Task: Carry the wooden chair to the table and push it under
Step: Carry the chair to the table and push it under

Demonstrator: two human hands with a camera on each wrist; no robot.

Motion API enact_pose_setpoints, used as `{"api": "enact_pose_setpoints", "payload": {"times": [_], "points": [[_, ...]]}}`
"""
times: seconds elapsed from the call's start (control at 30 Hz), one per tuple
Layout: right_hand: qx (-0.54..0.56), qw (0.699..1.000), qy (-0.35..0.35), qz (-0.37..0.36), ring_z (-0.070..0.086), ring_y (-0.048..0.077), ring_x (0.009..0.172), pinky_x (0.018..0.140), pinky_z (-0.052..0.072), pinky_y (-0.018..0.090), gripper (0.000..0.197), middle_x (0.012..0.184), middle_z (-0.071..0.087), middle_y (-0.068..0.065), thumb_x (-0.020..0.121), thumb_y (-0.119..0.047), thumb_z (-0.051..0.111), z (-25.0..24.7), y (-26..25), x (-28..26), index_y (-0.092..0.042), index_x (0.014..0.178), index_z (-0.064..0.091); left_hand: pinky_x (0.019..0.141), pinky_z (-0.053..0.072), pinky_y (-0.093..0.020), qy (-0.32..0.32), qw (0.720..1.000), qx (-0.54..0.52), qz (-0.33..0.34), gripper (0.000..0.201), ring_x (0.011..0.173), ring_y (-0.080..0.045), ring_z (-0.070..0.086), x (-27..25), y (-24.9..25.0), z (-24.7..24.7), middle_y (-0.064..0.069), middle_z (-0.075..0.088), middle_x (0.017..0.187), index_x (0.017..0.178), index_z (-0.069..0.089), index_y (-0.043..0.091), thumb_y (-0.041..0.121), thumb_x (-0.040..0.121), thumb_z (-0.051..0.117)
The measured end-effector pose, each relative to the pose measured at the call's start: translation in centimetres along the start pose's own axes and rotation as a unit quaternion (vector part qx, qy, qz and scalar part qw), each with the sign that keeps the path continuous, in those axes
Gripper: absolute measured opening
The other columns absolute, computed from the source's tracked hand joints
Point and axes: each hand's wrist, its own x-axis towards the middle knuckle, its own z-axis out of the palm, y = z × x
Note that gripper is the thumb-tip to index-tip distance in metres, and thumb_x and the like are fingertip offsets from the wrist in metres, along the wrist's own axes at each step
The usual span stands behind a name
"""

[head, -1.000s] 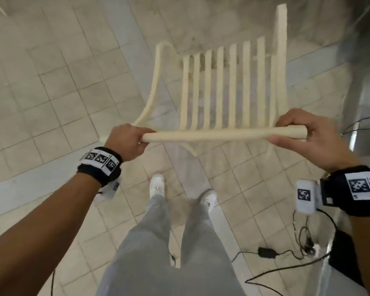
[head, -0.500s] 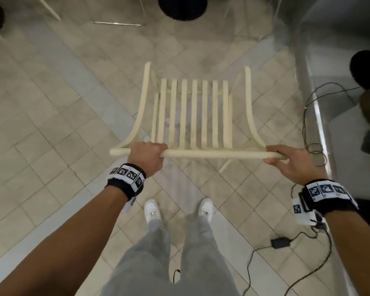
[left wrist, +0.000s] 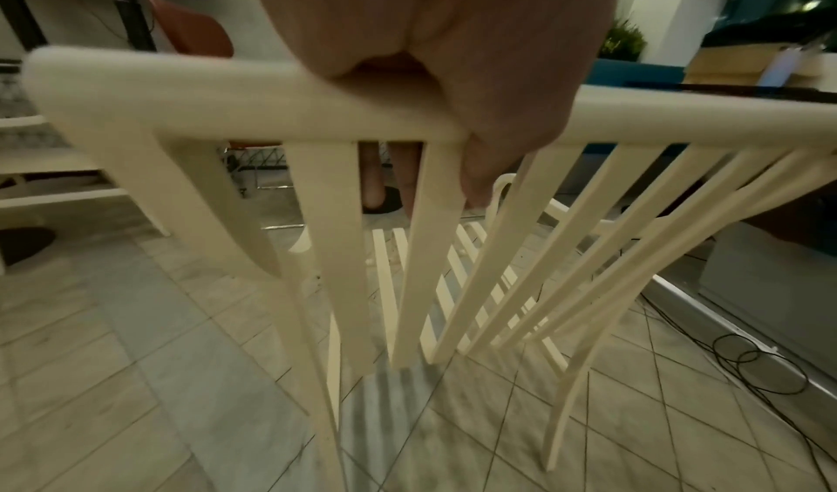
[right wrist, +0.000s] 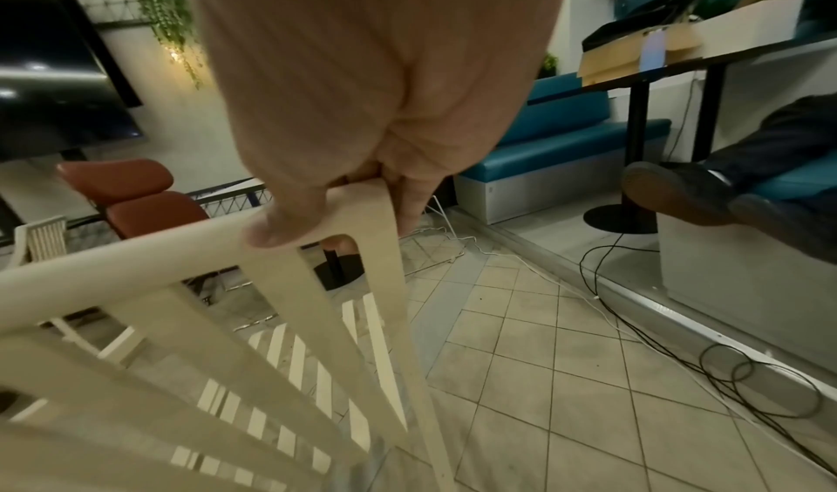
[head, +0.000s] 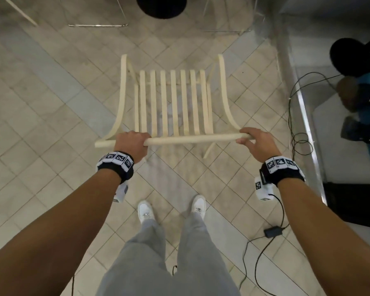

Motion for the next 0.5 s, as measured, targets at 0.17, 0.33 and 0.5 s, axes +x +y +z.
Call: {"api": "enact_pose_setpoints", "payload": {"times": [0.17, 0.33, 0.5], "points": [[0.055, 0.996, 0.061, 0.04, 0.059, 0.022, 0.114, 0.102, 0.048, 0.039, 0.044, 0.123, 0.065, 0.004, 0.086, -0.036, 0.07, 1.2, -1.6, -0.4, -0.017, 0.124, 0.059, 0.075, 0.055, -0.037, -0.019, 0.996, -0.012, 0.086, 0.053, 0.079, -0.026, 0.07, 2.7, 2.6, -1.2, 0.002, 0.071, 0.085, 0.104, 0.069, 0.025, 0.074, 0.09, 0.052], [0.127, 0.968, 0.114, 0.186, 0.054, 0.014, 0.114, 0.096, 0.045, 0.037, 0.063, 0.143, 0.046, 0.0, 0.093, -0.031, 0.061, 5.4, -1.7, -6.1, -0.034, 0.147, 0.029, 0.069, 0.057, -0.037, -0.006, 0.992, -0.024, 0.12, 0.09, 0.057, -0.02, 0.06, 3.3, 6.5, -1.3, 0.003, 0.061, 0.064, 0.083, 0.066, 0.02, 0.096, 0.081, 0.018], [0.022, 0.942, -0.15, 0.299, 0.062, 0.021, 0.095, 0.088, 0.048, 0.029, 0.031, 0.116, 0.067, 0.004, 0.094, -0.026, 0.053, 13.6, 1.7, -18.4, -0.017, 0.122, 0.061, 0.062, 0.057, -0.037, 0.011, 0.99, -0.02, 0.14, 0.093, 0.048, -0.018, 0.055, 3.6, 5.5, -1.2, 0.002, 0.058, 0.055, 0.075, 0.064, 0.018, 0.095, 0.083, 0.012]]}}
